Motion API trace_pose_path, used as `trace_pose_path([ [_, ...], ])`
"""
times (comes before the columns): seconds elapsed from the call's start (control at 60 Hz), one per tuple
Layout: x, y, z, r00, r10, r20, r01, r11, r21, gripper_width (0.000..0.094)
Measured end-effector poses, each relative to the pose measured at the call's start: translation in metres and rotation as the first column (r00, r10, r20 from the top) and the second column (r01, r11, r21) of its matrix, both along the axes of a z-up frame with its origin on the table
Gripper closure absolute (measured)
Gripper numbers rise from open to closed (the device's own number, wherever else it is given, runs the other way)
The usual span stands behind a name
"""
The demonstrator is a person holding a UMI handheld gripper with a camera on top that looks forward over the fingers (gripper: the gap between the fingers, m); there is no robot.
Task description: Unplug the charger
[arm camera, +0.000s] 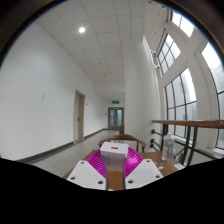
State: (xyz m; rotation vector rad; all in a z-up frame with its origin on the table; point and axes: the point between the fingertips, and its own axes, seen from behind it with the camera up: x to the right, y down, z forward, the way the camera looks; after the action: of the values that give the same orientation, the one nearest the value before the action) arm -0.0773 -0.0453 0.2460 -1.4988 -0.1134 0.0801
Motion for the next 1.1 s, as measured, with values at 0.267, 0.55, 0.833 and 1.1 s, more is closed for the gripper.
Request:
trace_pose_path([
  [0.267, 0.094, 0.015, -0.179, 0.994, -0.094, 0.06, 0.111, 0.914, -0.391, 0.0751],
  [0.55, 0.115, 0.02, -0.236, 0.989, -0.144, 0.028, 0.138, 0.846, -0.515, 0.0616],
  [0.833, 0.114, 0.032, -0.246, 0.992, -0.123, 0.011, 0.108, 0.825, -0.555, 0.0148],
  [1.1, 0.118, -0.009, -0.219, 0.995, -0.104, -0.006, 0.087, 0.858, -0.507, 0.0104],
])
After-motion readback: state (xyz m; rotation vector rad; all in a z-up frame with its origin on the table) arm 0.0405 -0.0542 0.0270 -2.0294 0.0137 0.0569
